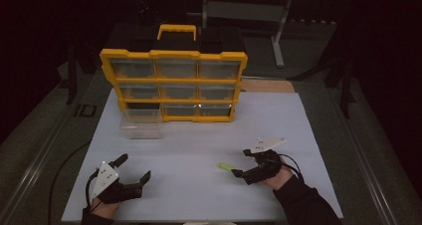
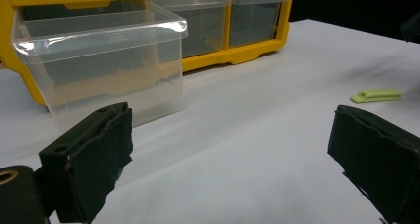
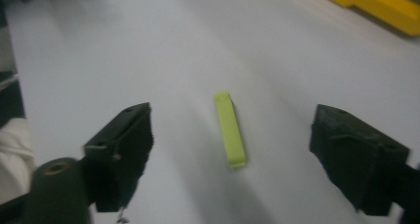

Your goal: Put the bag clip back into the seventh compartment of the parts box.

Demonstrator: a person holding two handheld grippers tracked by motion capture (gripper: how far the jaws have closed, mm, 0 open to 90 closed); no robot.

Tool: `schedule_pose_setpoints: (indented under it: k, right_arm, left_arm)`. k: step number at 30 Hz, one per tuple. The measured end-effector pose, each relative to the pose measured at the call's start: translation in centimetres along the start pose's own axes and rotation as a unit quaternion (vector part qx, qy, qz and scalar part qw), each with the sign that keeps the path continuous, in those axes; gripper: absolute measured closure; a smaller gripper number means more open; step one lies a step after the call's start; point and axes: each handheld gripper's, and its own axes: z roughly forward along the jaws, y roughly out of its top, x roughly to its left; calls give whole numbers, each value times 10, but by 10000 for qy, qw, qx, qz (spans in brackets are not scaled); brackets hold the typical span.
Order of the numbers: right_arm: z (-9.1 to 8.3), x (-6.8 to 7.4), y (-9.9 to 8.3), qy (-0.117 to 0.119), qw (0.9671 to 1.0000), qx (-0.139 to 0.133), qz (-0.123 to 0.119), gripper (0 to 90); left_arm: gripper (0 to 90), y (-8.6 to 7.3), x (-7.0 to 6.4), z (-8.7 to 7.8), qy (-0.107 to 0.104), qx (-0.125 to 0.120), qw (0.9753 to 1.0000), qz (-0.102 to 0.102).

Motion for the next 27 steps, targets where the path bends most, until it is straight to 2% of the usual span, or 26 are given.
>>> schedule_pose_setpoints:
  k: [6,11,17,23,27]
  right_arm:
    - [-5,-1,12,26,9999,-141,-39,115]
    - [-5,1,21,27,9998,-108,-174,115]
    - [5,2,28,239,9992,-22,-322,111]
    - [18,3,27,330,9983,61,-480,168]
    - [27,4,24,343,9974,122,-623,285]
  left_arm:
    - [36,-1,0,0,-2,5,10000,-11]
    - [36,0,-1,1,-23,10,10000,11]
    - [36,0,0,0,-14,3,10000,11]
    - [36,0,1,0,-13,-8,10000,22]
    - [36,0,1,0,-15,1,10000,17]
